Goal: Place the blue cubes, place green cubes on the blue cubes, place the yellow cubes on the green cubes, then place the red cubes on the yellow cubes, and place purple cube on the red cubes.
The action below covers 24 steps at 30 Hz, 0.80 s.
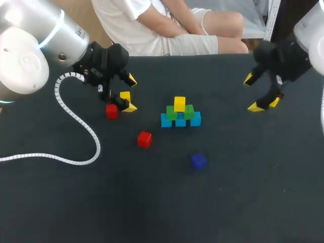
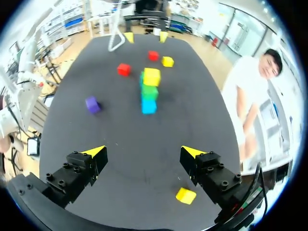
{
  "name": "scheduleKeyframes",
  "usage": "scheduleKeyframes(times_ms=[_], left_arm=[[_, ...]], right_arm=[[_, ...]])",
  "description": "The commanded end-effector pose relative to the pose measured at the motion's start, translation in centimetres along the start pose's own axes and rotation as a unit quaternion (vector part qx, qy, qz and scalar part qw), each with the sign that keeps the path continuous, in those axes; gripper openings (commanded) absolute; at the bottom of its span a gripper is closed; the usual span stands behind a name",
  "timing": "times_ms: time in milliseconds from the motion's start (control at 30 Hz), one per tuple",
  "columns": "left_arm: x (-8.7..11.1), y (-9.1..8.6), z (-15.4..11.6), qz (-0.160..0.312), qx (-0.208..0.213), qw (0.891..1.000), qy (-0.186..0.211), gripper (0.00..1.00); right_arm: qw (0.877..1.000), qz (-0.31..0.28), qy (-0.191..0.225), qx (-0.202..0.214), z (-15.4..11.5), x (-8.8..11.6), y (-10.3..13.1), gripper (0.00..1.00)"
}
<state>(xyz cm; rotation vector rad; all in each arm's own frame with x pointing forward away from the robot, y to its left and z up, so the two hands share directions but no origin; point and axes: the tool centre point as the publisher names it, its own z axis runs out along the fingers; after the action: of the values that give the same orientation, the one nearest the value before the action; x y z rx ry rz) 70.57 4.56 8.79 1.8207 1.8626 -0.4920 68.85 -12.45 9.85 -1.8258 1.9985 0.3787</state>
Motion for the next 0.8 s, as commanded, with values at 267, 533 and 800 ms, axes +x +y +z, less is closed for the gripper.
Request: scheduleKeyframes(times_ms=[267, 533, 800], left_arm=[[0.0, 0.0, 0.0, 0.001, 0.001, 1.000, -0.001, 1.00], [0.0, 0.0, 0.0, 0.001, 0.001, 1.000, -0.001, 1.00], [0.0, 0.0, 0.0, 0.001, 0.001, 1.000, -0.001, 1.00]], right_arm=[[0.995, 0.067, 0.021, 0.076, -5.0, 5.4, -1.2, 1.00], [0.988, 0.106, 0.067, 0.085, -5.6, 9.0, -2.0, 1.00], [0.984, 0.126, 0.091, 0.086, -4.4, 9.3, -3.3, 1.00]])
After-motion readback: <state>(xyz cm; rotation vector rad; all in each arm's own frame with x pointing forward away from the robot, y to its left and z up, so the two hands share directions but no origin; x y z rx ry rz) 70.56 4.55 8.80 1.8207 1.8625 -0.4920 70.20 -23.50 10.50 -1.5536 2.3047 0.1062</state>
